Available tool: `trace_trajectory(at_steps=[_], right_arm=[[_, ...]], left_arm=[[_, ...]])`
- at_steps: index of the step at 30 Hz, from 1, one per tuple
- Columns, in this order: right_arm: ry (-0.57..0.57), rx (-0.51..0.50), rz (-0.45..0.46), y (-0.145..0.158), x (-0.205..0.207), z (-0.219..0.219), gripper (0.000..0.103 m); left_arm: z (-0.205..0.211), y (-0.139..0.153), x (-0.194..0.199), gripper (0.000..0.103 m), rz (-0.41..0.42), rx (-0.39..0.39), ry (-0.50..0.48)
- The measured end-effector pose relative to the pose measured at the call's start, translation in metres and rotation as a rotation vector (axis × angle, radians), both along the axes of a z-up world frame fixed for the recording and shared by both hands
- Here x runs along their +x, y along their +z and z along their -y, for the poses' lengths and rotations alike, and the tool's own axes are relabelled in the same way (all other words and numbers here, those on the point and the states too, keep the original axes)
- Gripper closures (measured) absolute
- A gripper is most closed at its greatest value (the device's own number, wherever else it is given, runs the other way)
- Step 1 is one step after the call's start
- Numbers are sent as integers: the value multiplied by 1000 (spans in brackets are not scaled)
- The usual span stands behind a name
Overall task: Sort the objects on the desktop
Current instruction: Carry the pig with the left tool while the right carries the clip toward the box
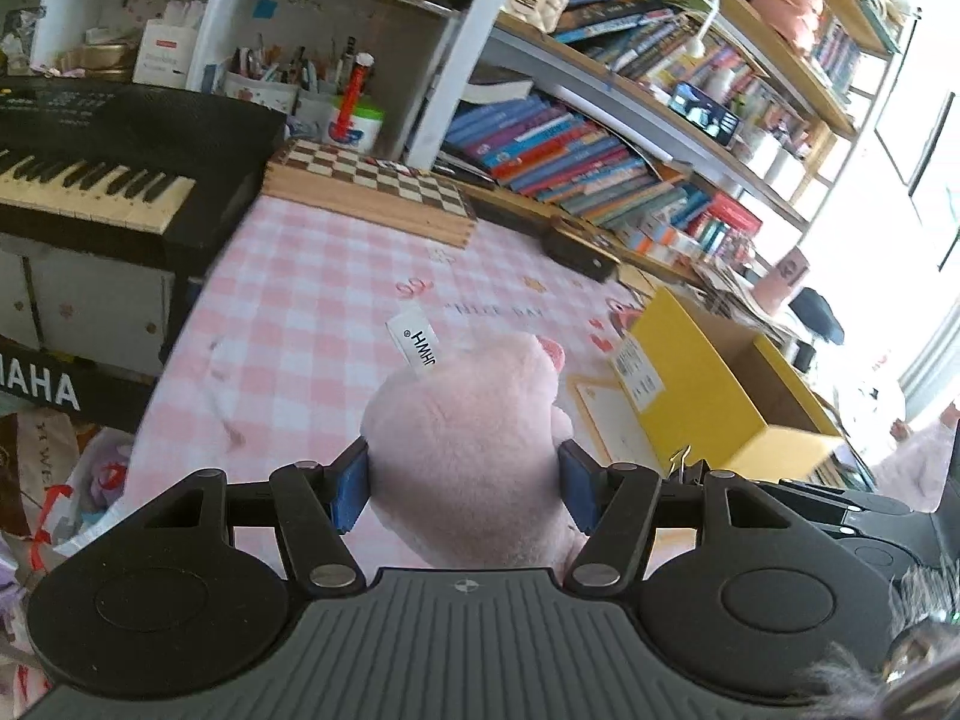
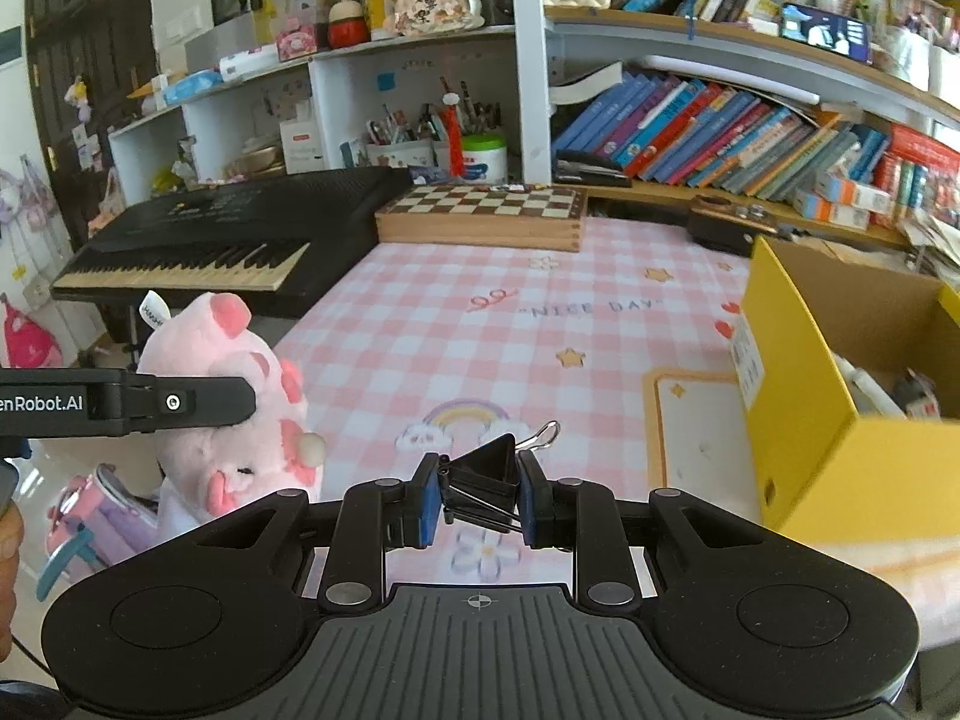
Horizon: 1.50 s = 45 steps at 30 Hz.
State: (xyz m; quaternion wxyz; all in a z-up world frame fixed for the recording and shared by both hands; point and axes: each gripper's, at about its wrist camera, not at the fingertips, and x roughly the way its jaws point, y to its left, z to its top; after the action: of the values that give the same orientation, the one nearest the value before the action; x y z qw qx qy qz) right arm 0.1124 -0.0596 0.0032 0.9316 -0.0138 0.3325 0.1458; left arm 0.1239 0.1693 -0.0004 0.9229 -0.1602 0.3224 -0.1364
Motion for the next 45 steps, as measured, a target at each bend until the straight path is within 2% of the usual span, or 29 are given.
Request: trace_trajectory(at_steps=[9, 21, 29, 36, 45], right_arm=[[-105, 17, -39, -7, -48, 16, 79], [-303, 25, -63, -8, -85, 56, 79], [-413, 23, -72, -11, -102, 86, 79], [-469, 32, -77, -12, -109, 115, 79], [-476, 41, -92, -14, -100, 149, 79]], left_arm=[[13, -7, -29, 43, -27, -7, -104], [67, -12, -28, 43, -52, 5, -333], [103, -14, -24, 43, -66, 7, -439], [137, -14, -22, 43, -66, 17, -506], [174, -11, -15, 43, -74, 31, -518]])
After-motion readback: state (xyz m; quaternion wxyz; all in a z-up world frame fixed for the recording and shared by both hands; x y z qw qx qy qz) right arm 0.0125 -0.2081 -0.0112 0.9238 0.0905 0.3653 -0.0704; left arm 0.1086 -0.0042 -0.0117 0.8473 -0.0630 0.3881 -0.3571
